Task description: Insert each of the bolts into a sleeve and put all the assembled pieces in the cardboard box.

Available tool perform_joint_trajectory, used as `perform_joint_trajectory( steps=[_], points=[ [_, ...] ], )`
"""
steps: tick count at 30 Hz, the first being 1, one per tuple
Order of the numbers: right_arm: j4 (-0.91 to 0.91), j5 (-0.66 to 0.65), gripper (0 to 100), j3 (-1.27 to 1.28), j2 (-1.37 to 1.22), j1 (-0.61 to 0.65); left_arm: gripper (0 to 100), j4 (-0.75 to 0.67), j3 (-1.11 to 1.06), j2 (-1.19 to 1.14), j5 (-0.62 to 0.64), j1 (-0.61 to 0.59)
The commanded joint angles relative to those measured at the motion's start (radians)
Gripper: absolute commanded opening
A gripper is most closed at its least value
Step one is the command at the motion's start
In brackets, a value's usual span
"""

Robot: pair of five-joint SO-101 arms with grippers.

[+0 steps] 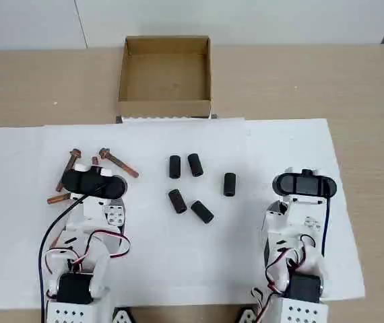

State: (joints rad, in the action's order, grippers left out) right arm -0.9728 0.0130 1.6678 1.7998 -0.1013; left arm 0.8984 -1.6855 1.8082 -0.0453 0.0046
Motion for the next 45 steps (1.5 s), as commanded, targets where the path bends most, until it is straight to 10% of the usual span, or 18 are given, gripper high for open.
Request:
perform_joint_trajectory(
  steps=[1,32,45],
  points=[
    [0.022,0.009,0.3,0.006,0.015,-0.01,1,-0.003,0.004,0.009,-0.003,0.002],
    [0.022,0.009,0.3,0.006,0.015,-0.01,1,-0.017,0.007,0.009,-0.005,0.037],
    [0.022,0.009,0.3,0.006,0.015,-0.01,1,0.258,0.392,0.005,-0.005,0.123]
  ],
)
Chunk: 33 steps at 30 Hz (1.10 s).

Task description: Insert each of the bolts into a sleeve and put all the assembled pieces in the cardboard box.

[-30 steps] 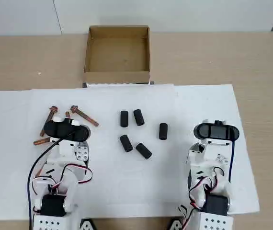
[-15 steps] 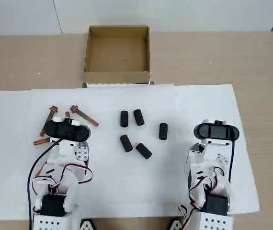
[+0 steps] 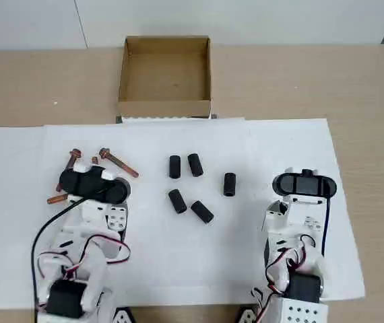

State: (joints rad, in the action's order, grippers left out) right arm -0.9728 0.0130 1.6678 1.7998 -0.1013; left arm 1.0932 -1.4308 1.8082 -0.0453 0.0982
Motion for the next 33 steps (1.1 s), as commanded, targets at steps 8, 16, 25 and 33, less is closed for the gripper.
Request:
perform_joint_trajectory(
  steps=[8,16,25,33],
  points=[
    [0.022,0.009,0.3,0.006,0.015,-0.01,1,0.242,0.4,-0.198,-0.057,0.032],
    [0.022,0.009,0.3,0.006,0.015,-0.01,1,0.284,0.788,-0.569,-0.055,0.031],
    [0.022,0.005,0.3,0.006,0.015,-0.008,1,0.388,1.05,-0.81,-0.026,0.029],
    [0.022,0.006,0.3,0.006,0.015,-0.008,1,0.391,1.225,-0.985,0.048,-0.1]
  ],
)
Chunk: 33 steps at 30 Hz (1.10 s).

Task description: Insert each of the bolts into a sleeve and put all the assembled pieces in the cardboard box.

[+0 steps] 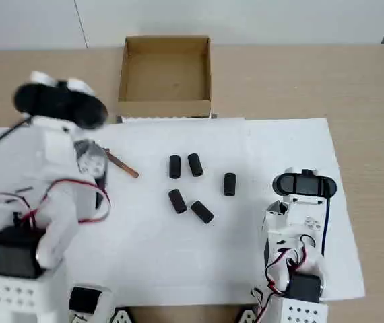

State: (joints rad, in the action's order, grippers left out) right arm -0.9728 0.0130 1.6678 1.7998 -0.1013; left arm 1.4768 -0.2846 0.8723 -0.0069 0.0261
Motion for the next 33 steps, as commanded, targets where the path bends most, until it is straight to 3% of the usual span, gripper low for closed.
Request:
perform_joint_trajectory(
  steps=[1,6,15,25,30,33],
  points=[
    [0.022,0.006,0.3,0.006,0.015,-0.008,1,0.014,0.104,-0.071,0.009,-0.035],
    [0.008,0.008,0.3,-0.012,0.015,-0.015,1,0.041,0.148,-0.16,0.011,-0.031],
    [-0.22,0.005,0.3,-0.371,-0.036,0.016,1,0.035,0.151,-0.206,0.012,-0.038],
    [-0.446,0.009,0.3,-0.997,-0.676,0.018,1,0.041,0.147,-0.207,0.012,-0.038],
    [-0.575,0.005,0.3,-1.217,-0.944,0.054,1,0.041,0.143,-0.209,0.005,-0.104],
    [-0.634,0.002,0.4,-1.306,-1.064,0.111,1,0.041,0.108,-0.21,-0.072,-0.143]
  ],
)
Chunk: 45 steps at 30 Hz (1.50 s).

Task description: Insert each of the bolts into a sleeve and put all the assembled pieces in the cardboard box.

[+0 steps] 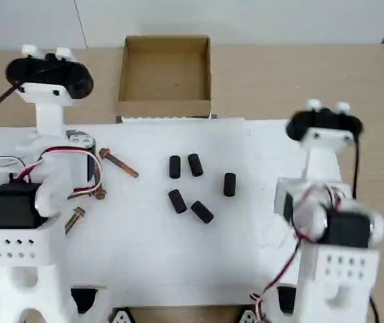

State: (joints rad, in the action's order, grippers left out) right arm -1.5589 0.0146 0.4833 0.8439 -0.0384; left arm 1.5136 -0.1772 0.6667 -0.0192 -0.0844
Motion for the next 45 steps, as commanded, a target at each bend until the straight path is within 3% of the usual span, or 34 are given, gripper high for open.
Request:
perform_joint_trajectory(
  steps=[1,7,12,19,25,34,45],
  points=[
    [-0.061,0.0,0.4,-0.146,-0.14,0.073,1,0.005,-0.021,-0.005,-0.083,-0.04],
    [-0.077,0.009,0.4,-0.269,-0.305,0.249,1,0.002,-0.18,-0.005,-0.094,-0.078],
    [-0.077,0.095,0.5,-0.342,-0.43,0.328,1,-0.006,-0.291,-0.005,-0.095,-0.08],
    [-0.09,0.1,0.7,-0.482,-0.69,0.334,1,-0.06,-0.409,-0.005,-0.095,-0.08],
    [-0.137,0.1,13.2,-0.628,-0.84,0.337,11,-0.072,-0.467,-0.003,-0.091,-0.078],
    [-0.133,0.101,13.3,-0.643,-0.946,0.414,12,-0.107,-0.495,-0.003,-0.092,-0.075],
    [-0.062,0.1,13.5,-0.647,-1.116,0.409,12,-0.16,-0.607,-0.003,-0.094,-0.074]
  ],
)
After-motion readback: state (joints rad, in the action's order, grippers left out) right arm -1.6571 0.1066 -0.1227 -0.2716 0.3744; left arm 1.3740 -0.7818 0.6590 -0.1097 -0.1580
